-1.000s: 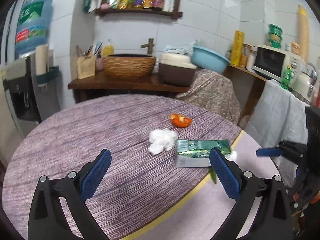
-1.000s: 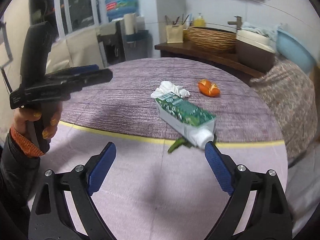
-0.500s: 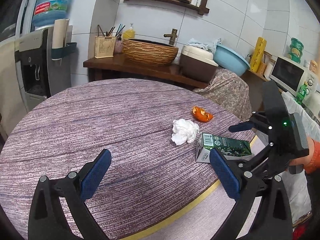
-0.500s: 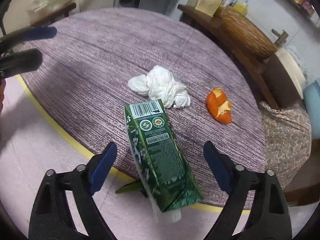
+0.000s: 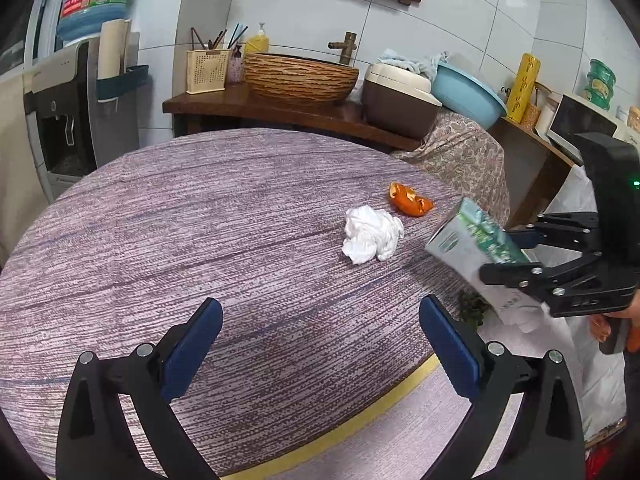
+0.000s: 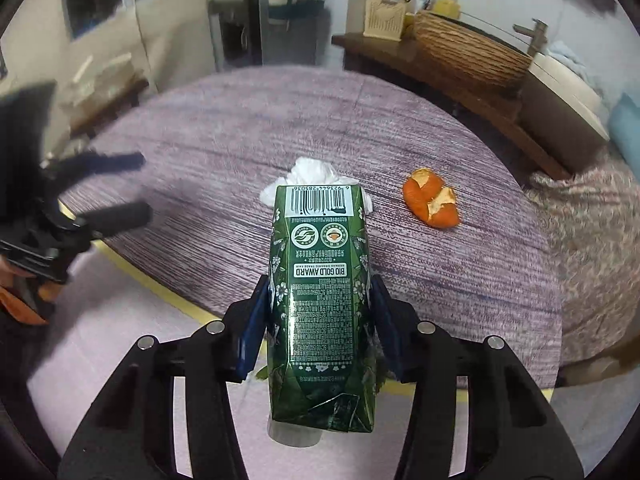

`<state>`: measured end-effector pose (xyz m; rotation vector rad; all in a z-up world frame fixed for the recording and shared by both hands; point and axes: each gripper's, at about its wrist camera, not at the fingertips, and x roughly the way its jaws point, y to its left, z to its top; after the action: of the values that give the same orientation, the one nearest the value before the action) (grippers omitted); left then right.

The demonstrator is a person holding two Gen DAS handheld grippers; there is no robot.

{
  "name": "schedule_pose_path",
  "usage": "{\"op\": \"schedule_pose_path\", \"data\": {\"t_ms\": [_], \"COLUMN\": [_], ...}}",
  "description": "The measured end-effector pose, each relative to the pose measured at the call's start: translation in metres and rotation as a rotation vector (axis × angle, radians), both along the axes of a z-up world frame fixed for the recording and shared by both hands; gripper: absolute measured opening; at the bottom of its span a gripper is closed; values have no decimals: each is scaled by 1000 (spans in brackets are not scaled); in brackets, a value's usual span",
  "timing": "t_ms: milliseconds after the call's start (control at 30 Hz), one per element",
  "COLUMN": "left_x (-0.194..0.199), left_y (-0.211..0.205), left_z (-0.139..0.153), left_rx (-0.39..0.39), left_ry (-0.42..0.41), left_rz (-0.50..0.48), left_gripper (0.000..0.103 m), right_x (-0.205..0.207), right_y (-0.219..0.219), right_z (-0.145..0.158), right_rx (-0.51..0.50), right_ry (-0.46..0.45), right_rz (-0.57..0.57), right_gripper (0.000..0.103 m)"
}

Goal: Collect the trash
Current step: 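Grasp the green vegetable stalk with the left tool while the right tool holds the carton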

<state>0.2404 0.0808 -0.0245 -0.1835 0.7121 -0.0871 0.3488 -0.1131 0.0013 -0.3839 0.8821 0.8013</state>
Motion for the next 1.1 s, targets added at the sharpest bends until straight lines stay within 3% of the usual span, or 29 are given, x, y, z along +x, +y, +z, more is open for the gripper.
{"op": "schedule_pose_path", "data": {"t_ms": [133, 267, 333, 467, 533, 700, 833, 967, 1100], "left_x": [0, 3, 6, 18, 27, 39, 41, 44, 41], "left_y": [-9, -39, -64, -119, -138, -154, -164, -173, -183], "left_z": [-1, -2, -3, -16, -26, -41, -45, -45, -45], "left_rx": [18, -54, -16, 103, 162, 209, 270, 283, 313], "left_ry": [-4, 29, 49, 99, 133, 180, 161, 151, 137], "left_rz": [-13, -163, -236, -343, -346, -332, -304, -279, -268], "left_gripper": [97, 95, 90, 72, 65, 45, 40, 15, 11], "right_x": [-25, -45, -60, -82, -94, -122, -146, -163, -178], "right_y": [-29, -59, -78, -111, -129, -164, -184, -200, -218], "right_z": [15, 22, 21, 14, 9, 0, -5, -9, -12], "right_rx": [99, 151, 159, 195, 216, 269, 294, 318, 355], "right_ry": [-25, -31, -43, -54, -54, -48, -71, -91, -106], "right_rz": [-39, -104, -140, -197, -234, -317, -365, -415, -467], "right_gripper": [50, 50, 50, 50, 50, 50, 50, 50, 50]}}
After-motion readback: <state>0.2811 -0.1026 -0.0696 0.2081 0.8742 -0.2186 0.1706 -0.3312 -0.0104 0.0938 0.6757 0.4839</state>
